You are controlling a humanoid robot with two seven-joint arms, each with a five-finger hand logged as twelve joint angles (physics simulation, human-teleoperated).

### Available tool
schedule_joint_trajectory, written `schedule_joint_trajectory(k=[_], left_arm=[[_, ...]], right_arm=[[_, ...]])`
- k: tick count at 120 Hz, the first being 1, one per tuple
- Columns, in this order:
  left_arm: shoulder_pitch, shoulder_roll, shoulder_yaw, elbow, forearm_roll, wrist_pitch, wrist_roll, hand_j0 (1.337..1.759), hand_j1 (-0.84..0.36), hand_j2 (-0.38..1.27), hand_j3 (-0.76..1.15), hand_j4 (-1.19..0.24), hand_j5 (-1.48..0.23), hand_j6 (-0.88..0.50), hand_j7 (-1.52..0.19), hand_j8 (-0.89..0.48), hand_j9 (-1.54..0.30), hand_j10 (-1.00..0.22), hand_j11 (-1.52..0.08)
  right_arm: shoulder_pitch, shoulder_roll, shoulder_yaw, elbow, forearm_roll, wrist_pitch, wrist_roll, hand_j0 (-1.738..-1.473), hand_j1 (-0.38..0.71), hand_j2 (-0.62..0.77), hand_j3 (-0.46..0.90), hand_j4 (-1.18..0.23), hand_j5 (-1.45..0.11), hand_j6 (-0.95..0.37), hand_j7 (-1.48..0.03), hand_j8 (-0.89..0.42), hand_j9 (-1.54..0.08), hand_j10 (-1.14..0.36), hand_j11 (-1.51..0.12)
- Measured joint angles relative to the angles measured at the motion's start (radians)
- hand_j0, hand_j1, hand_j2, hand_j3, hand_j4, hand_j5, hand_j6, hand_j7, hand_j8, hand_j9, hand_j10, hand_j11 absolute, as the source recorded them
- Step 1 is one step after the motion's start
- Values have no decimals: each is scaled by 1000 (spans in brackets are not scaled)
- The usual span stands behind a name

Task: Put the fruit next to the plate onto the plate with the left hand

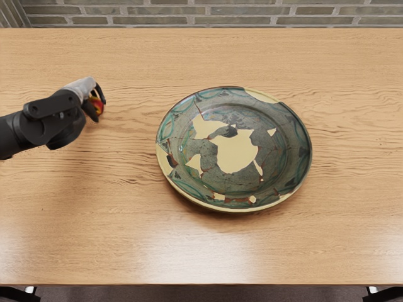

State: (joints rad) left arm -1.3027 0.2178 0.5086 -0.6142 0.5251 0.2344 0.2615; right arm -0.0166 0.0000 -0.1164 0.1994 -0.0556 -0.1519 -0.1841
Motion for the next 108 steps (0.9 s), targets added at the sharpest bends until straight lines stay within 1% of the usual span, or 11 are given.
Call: schedule_joint_trajectory(k=[1, 13, 26, 31, 42, 51, 55, 63, 78, 94, 108], left_arm=[[-6, 0, 0, -3, -1, -1, 0, 1650, -282, 296, -152, -672, -1035, -395, -1043, -338, -1056, -671, -1034], [-44, 6, -3, -48, -4, -2, 0, 1652, -309, 363, -93, -657, -1066, -382, -1055, -330, -1058, -666, -1045], [-68, 21, -31, -111, -7, -2, -1, 1652, -308, 313, -55, -637, -1093, -366, -1067, -320, -1061, -656, -1051], [-82, 22, -44, -126, -9, -5, -1, 1652, -304, 323, -45, -632, -1106, -360, -1072, -317, -1063, -656, -1052], [-120, 27, -85, -147, -10, -39, -1, 1652, -306, 318, -28, -627, -1120, -355, -1077, -316, -1064, -654, -1054], [-148, 66, -138, -179, -9, -90, -1, 1652, -302, 283, -20, -617, -1125, -350, -1078, -312, -1065, -646, -1056], [-150, 73, -164, -197, -8, -121, 0, 1652, -300, 256, -17, -616, -1121, -349, -1075, -308, -1063, -641, -1056], [-149, 88, -220, -224, -19, -200, -1, 1652, -299, 281, -12, -616, -1129, -351, -1078, -312, -1064, -648, -1058], [-150, 88, -302, -246, -52, -305, -1, 1652, -296, 284, -7, -616, -1137, -351, -1083, -312, -1070, -651, -1060], [-158, 81, -378, -253, -65, -361, 8, 1652, -302, 310, -3, -623, -1142, -345, -1087, -310, -1072, -650, -1059], [-161, 78, -423, -267, -70, -383, 11, 1653, -330, 374, -2, -630, -1144, -339, -1084, -304, -1070, -639, -1054]], right_arm=[[0, 0, 0, 0, 0, 0, 0, -1658, -349, 0, 0, 0, 0, 0, 0, 0, 0, 0, 0], [0, 0, 0, 0, 0, 0, 0, -1658, -349, 0, 0, 0, 0, 0, 0, 0, 0, 0, 0], [0, 0, 0, 0, 0, 0, 0, -1658, -349, 0, 0, 0, 0, 0, 0, 0, 0, 0, 0], [0, 0, 0, 0, 0, 0, 0, -1658, -349, 0, 0, 0, 0, 0, 0, 0, 0, 0, 0], [0, 0, 0, 0, 0, 0, 0, -1658, -349, 0, 0, 0, 0, 0, 0, 0, 0, 0, 0], [0, 0, 0, 0, 0, 0, 0, -1658, -349, 0, 0, 0, 0, 0, 0, 0, 0, 0, 0], [0, 0, 0, 0, 0, 0, 0, -1658, -349, 0, 0, 0, 0, 0, 0, 0, 0, 0, 0], [0, 0, 0, 0, 0, 0, 0, -1658, -349, 0, 0, 0, 0, 0, 0, 0, 0, 0, 0], [0, 0, 0, 0, 0, 0, 0, -1658, -349, 0, 0, 0, 0, 0, 0, 0, 0, 0, 0], [0, 0, 0, 0, 0, 0, 0, -1658, -349, 0, 0, 0, 0, 0, 0, 0, 0, 0, 0], [0, 0, 0, 0, 0, 0, 0, -1658, -349, 0, 0, 0, 0, 0, 0, 0, 0, 0, 0]])
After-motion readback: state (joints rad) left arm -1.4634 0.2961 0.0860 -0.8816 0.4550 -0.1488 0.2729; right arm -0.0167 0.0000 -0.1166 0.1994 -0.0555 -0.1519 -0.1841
